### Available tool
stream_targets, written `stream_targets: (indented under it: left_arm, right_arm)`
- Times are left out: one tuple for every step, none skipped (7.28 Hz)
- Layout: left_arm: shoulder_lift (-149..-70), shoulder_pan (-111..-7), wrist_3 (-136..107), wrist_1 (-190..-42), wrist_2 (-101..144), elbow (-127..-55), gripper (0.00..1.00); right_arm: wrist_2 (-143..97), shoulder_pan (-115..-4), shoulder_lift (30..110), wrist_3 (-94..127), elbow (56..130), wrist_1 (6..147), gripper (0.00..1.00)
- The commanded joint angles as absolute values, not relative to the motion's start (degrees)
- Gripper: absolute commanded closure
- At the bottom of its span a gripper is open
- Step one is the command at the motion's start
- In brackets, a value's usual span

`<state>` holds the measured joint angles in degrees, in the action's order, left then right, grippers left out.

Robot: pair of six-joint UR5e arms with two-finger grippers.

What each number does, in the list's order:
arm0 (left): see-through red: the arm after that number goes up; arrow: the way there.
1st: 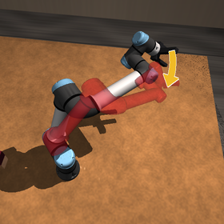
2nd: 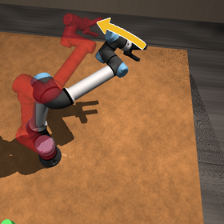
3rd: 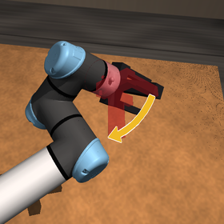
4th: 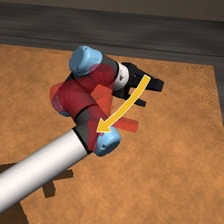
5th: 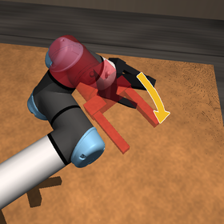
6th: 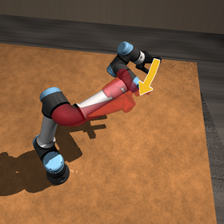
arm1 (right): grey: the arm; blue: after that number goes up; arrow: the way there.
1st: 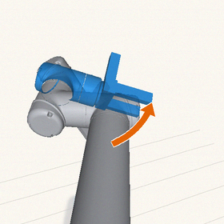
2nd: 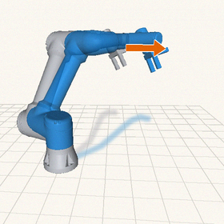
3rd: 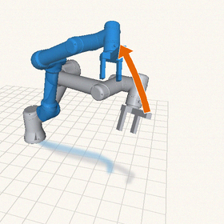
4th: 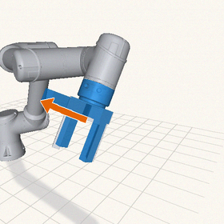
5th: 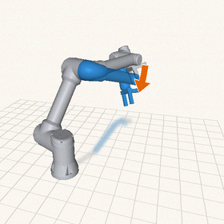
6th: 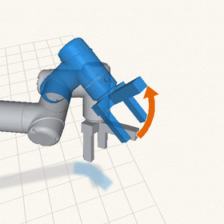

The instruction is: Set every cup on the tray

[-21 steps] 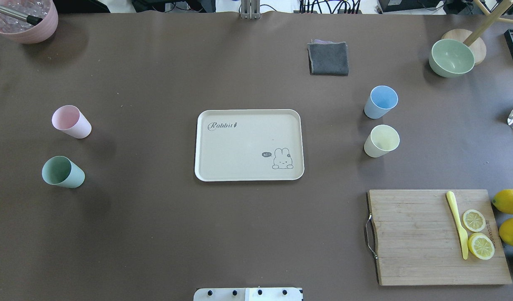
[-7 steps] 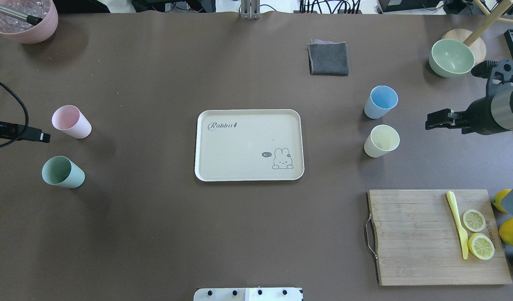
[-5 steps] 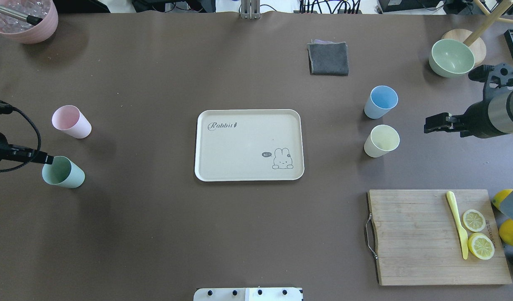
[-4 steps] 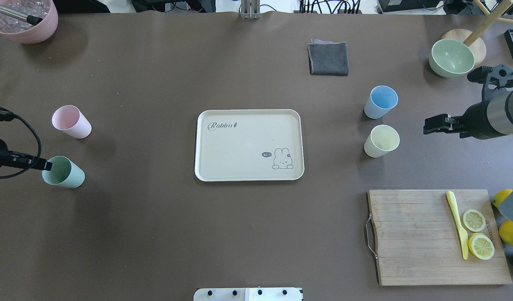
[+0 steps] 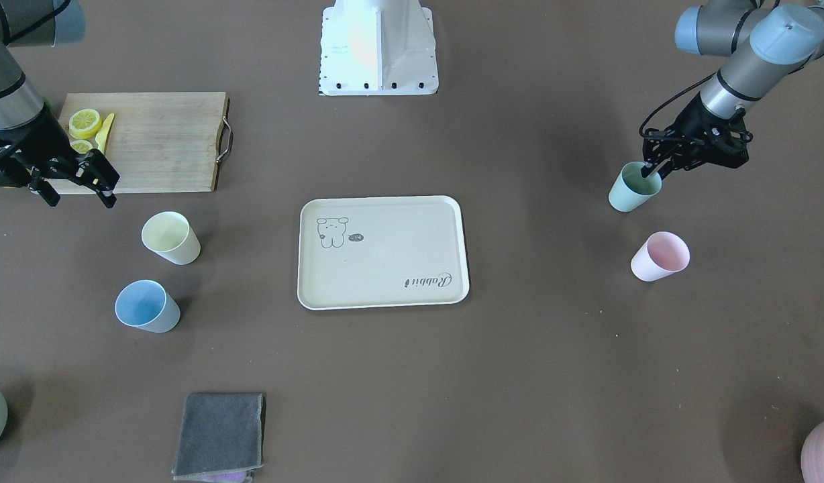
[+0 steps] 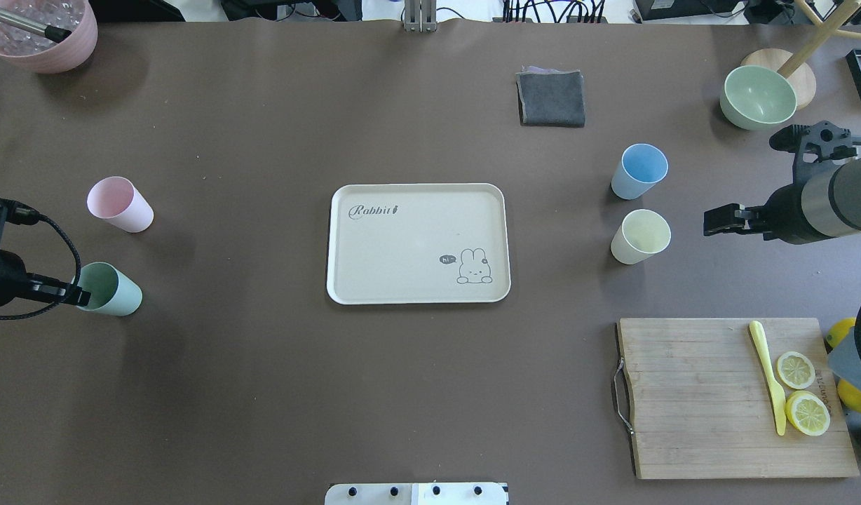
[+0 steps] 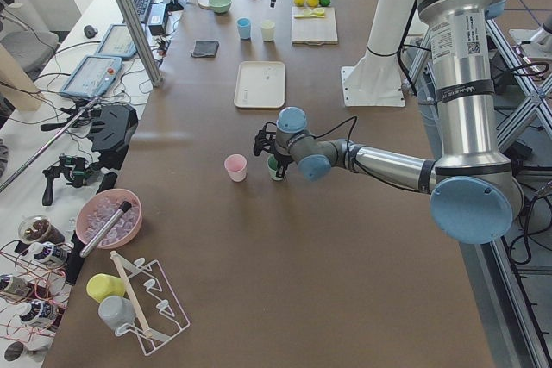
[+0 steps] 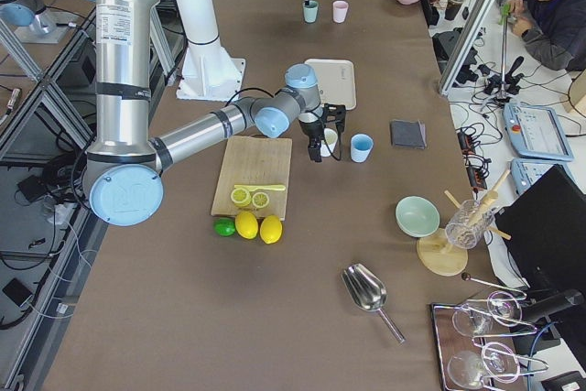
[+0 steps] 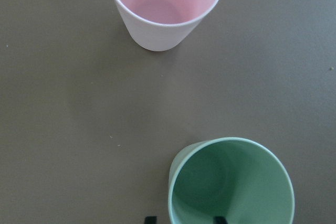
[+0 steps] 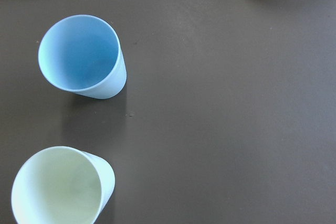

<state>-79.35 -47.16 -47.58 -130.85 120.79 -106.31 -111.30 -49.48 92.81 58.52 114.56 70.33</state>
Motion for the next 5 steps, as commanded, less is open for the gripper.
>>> stream_targets:
  left_arm:
    - [-79.8, -47.1, -47.5, -130.9, 118.0, -106.1, 1.0]
    - [-79.8, -47.1, -47.5, -130.9, 117.7, -106.1, 1.0]
    - [-79.8, -47.1, -47.5, -131.0, 117.7, -106.3, 1.0]
    - [-79.9, -47.4, -47.6, -131.0, 117.7, -107.3, 1.0]
    - [-80.0, -47.7, -47.8, -130.3, 118.0, -110.1, 1.0]
  right_arm:
    - [-110.9, -48.3, 91.5, 58.7, 113.5, 70.5, 0.24]
    - [-111.1, -47.8, 91.2, 59.6, 112.9, 70.5, 0.3]
    - [-111.5, -47.3, 89.4, 61.5, 112.7, 70.7, 0.36]
    - [-113.3, -47.3, 86.1, 61.3, 112.4, 74.8, 0.37]
    - [-113.6, -47.4, 84.7, 60.7, 112.4, 77.3, 0.37]
